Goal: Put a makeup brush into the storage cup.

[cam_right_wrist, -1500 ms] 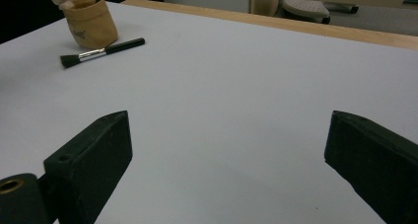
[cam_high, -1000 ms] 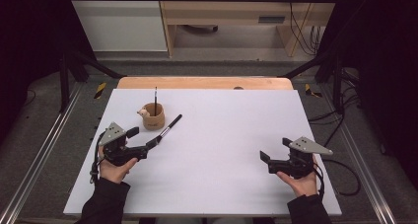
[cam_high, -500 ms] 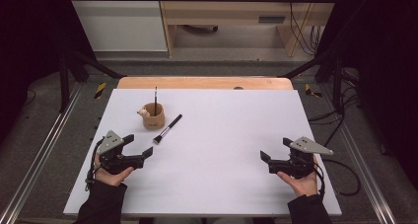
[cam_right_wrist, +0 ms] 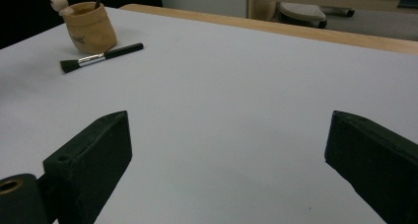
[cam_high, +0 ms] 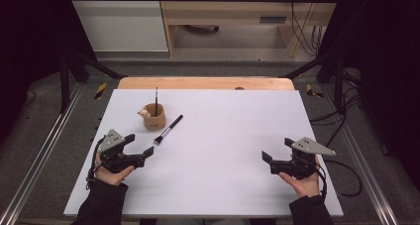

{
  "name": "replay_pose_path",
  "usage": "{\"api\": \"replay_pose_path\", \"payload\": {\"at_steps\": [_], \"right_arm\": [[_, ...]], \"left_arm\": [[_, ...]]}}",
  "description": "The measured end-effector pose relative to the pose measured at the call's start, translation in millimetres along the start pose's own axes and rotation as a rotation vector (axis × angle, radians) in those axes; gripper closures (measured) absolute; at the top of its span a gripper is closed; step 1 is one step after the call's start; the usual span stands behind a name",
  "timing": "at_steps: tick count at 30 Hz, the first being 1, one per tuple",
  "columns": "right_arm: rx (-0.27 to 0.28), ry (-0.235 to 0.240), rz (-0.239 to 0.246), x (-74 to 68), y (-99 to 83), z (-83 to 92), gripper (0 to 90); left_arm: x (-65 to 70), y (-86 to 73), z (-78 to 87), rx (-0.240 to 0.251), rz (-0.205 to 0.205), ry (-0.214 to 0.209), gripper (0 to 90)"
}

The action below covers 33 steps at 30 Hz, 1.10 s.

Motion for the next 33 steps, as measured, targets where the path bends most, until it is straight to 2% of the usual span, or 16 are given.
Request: {"api": "replay_pose_path", "payload": {"at_steps": [15,26,33], "right_arm": [[0.003,-0.001,-0.001,0.9,0.6,1.5,4.7],[0.003,0.004,-0.002,0.3,0.4,0.9,4.7],[0.002,0.012,-0.002,-0.6,0.1,-0.2,4.8]], "left_arm": [[3.5,18.3,-24.3,-0.067,-0.032,-0.033,11.8],[8.4,34.6,-41.7,-0.132,-0.095,-0.046,13.7],[7.0,33.1,-54.8,-0.186,-0.105,-0.051,16.8]]}}
Point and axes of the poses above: each handheld gripper's, and its own axes: z roughly backward along the jaws, y roughly out of its top, x roughly to its right, the point moved 1 cm from there along -z, roughly forward along the jaws, and after that the axes turned 11 degrees about x, right-handed, at the moved point
